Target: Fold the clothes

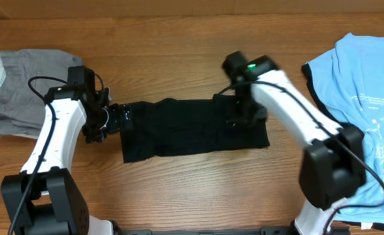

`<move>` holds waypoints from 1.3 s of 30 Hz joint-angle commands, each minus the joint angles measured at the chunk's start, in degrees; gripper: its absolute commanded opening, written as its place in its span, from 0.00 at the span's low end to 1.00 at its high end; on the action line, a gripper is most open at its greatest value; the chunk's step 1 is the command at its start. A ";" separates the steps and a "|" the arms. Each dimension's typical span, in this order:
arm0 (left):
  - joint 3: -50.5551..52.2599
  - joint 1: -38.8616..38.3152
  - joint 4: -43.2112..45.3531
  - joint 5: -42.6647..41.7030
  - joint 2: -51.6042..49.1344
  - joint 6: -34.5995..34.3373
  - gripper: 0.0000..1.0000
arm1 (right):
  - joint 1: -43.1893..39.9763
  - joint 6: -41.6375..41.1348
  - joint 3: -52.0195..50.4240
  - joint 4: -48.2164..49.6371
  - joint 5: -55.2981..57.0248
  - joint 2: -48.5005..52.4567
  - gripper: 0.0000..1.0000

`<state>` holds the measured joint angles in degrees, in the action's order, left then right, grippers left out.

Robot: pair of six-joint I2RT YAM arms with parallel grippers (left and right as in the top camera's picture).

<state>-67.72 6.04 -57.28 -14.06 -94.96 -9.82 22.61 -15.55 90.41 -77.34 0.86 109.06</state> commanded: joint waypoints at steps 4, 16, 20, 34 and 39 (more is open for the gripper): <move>8.39 0.24 10.78 -5.86 -0.39 4.70 1.00 | -4.79 -0.74 1.46 -0.96 0.57 -3.19 0.75; 16.83 -4.37 30.05 -9.09 -4.33 2.45 1.00 | -4.79 0.72 1.46 -0.52 0.55 -3.19 0.76; 16.83 -5.35 30.67 -10.01 -9.11 0.94 1.00 | -4.79 0.72 1.46 -0.66 0.55 -3.19 0.76; 16.04 -5.64 29.16 -11.45 -12.76 0.87 0.18 | -4.79 0.72 1.46 -0.98 0.55 -3.19 0.76; 12.55 -3.87 23.71 -9.97 -12.24 1.05 0.04 | -4.79 0.72 1.46 -1.01 0.57 -3.19 0.77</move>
<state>-55.11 1.50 -30.26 -26.87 -104.40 -8.93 17.82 -14.96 90.98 -78.52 1.06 106.56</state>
